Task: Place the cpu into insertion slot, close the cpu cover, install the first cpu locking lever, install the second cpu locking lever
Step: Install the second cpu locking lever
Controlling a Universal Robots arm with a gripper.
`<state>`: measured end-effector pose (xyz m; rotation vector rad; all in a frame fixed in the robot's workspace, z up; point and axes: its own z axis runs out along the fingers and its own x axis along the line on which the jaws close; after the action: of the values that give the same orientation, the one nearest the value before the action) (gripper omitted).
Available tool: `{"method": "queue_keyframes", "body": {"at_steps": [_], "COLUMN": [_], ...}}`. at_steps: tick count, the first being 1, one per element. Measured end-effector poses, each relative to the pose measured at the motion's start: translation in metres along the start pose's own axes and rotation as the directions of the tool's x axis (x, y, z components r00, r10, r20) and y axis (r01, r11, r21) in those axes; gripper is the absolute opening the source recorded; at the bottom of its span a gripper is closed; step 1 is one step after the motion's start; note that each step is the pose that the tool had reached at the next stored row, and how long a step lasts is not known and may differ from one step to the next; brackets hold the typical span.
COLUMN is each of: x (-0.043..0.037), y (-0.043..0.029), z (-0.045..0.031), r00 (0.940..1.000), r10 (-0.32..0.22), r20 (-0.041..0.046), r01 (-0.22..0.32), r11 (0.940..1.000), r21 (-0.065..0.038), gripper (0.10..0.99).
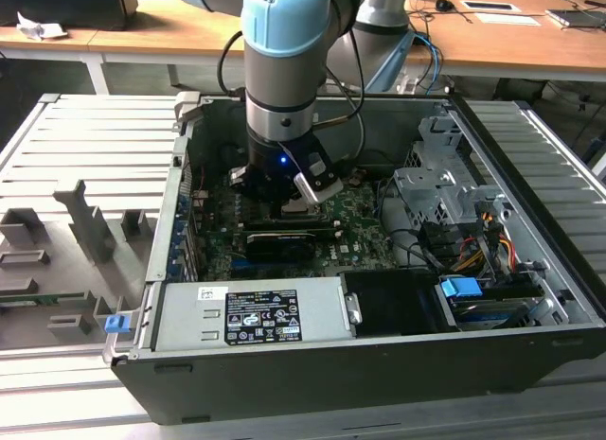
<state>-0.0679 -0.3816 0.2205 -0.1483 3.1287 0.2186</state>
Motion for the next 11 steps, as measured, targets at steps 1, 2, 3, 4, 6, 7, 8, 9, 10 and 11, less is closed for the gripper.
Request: {"method": "queue_keyframes", "body": {"at_steps": [1,2,3,4,6,7,8,9,10,11], "x": [0.0009,0.0019,0.0035,0.0050,0.0065,0.0066,0.0067,0.0068,0.0068,0.0068], "y": [-0.0002,-0.0004,-0.0009,-0.0015,-0.0029,-0.0031,-0.0032,-0.0035,-0.0037,-0.0042], "z": [0.0006,0.0014,0.0023,0.0041,0.0076,0.0091,0.0098,0.0107,0.0114,0.0136], "r00": [1.0000,1.0000,1.0000,1.0000,1.0000,1.0000,1.0000,1.0000,1.0000,1.0000], "r10": [0.000,0.000,0.000,0.000,0.000,0.000,0.000,0.000,0.000,0.000], "r20": [0.0000,0.0002,0.0005,0.0019,0.0044,0.0048,0.0048,0.0048,0.0050,0.0054], "r01": [0.000,0.000,0.000,0.000,0.000,0.000,0.000,0.000,0.000,0.000], "r11": [1.0000,1.0000,1.0000,0.9999,0.9994,0.9993,0.9992,0.9991,0.9991,0.9989], "r21": [0.000,-0.001,-0.002,-0.013,-0.036,-0.038,-0.039,-0.041,-0.043,-0.048], "gripper": [0.106,0.106,0.106,0.106,0.106,0.106,0.106,0.106,0.106,0.106]}}
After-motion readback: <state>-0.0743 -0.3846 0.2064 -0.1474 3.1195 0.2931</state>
